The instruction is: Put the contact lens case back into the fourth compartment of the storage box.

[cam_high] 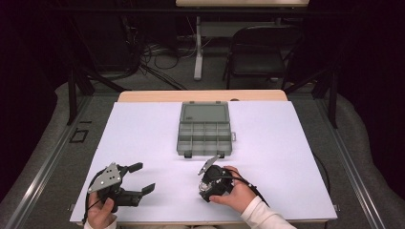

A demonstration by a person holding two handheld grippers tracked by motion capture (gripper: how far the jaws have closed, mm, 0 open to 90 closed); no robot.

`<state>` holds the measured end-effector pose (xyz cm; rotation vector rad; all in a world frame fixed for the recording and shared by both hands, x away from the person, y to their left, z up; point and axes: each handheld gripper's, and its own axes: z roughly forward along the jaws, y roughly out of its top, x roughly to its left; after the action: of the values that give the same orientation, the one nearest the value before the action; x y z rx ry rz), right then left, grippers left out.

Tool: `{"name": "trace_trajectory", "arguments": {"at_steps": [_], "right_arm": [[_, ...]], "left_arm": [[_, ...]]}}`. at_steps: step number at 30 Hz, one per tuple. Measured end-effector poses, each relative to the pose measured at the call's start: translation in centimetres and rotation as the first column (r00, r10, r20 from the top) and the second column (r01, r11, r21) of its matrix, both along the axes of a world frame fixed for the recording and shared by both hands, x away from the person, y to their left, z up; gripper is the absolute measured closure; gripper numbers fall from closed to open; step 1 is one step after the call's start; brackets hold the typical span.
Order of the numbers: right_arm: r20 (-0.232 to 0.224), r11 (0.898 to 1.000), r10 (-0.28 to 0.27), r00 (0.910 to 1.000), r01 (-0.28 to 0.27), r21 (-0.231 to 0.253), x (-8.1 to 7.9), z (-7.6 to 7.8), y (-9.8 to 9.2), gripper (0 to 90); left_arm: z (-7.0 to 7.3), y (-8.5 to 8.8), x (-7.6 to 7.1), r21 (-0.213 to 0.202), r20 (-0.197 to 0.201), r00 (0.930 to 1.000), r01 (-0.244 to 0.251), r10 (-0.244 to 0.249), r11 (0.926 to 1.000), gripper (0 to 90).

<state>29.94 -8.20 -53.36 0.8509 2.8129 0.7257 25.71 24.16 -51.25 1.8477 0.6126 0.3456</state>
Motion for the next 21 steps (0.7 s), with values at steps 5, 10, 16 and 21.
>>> {"name": "trace_trajectory", "arguments": {"at_steps": [5, 10, 16, 21], "right_arm": [[-0.015, 1.0, -0.006, 0.9999, 0.006, -0.008, 0.08, -0.09, 0.21, 34.3], [-0.02, 1.0, -0.002, 0.9998, 0.002, -0.019, 0.24, -0.31, 0.36, 36.0], [-0.024, 1.0, -0.006, 0.9997, 0.005, -0.023, 0.31, -0.41, 0.41, 39.4], [-0.019, 1.0, -0.004, 0.9998, 0.004, -0.021, 0.34, -0.4, 0.39, 41.4]], "left_arm": [[-0.02, 0.02, 0.04, 0.003, -0.004, 1.0, 0.0, 0.0, 1.0, 16.2], [-0.03, 0.02, 0.05, 0.002, -0.005, 1.0, 0.0, 0.0, 1.0, 16.2], [-0.04, 0.06, 0.09, -0.001, -0.006, 1.0, 0.005, -0.005, 1.0, 16.2], [-0.04, 0.04, 0.06, -0.001, -0.005, 1.0, 0.002, -0.002, 1.0, 16.2]]}}
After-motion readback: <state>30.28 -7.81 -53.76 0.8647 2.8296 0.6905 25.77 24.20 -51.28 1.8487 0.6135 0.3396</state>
